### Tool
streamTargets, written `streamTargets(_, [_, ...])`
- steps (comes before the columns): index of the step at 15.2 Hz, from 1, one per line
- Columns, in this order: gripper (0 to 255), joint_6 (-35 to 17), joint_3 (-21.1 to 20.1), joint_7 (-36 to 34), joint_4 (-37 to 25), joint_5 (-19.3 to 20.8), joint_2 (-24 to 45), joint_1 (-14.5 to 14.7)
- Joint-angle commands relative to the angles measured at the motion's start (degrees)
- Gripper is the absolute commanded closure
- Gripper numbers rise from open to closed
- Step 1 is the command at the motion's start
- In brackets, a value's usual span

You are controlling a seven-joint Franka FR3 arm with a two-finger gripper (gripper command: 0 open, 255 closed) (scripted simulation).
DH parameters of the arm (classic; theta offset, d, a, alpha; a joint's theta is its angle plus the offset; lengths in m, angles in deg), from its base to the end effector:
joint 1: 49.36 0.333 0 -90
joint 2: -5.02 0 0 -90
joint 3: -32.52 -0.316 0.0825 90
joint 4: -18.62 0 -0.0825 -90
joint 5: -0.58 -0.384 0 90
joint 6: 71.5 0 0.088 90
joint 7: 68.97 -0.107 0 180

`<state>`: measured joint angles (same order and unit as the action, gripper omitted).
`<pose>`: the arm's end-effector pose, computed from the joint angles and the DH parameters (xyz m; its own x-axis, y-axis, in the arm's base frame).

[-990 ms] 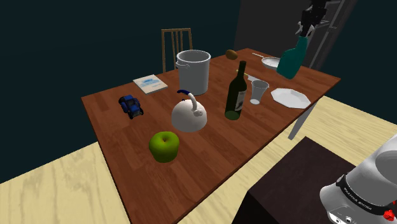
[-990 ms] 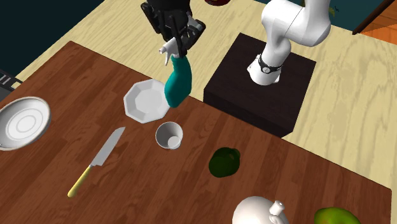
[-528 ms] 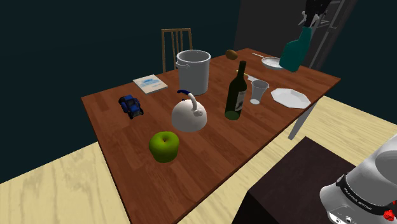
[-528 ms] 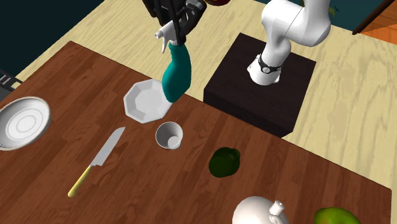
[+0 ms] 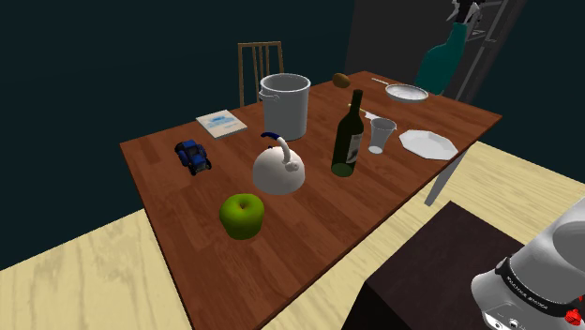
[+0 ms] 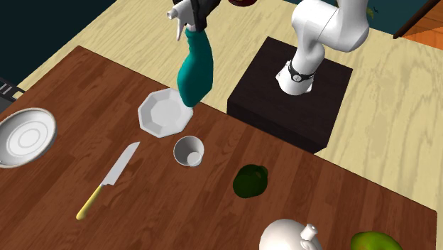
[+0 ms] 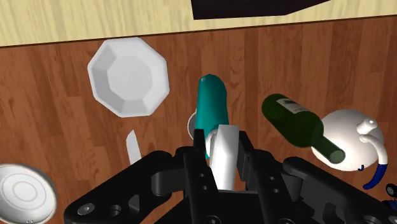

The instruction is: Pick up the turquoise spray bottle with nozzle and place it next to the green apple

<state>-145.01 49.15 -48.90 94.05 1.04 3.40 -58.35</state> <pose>0.4555 -0.2231 0.7294 0.9951 -0.0988 -0.0059 -0.0988 -0.9951 -0.0026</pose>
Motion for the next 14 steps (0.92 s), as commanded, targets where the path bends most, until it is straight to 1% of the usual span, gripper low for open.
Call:
streamTargets(1, [255,0.15,-0.81,-1.49,0.69,0.21,-0.85,0.74])
streamTargets(7, [255,-3.39,-6.24,-10.92,11.24,1.21,-7.94,4.8])
streamTargets(14, [255,-6.56,-12.61,-21.29,19.12,0.38,-12.55,8.58])
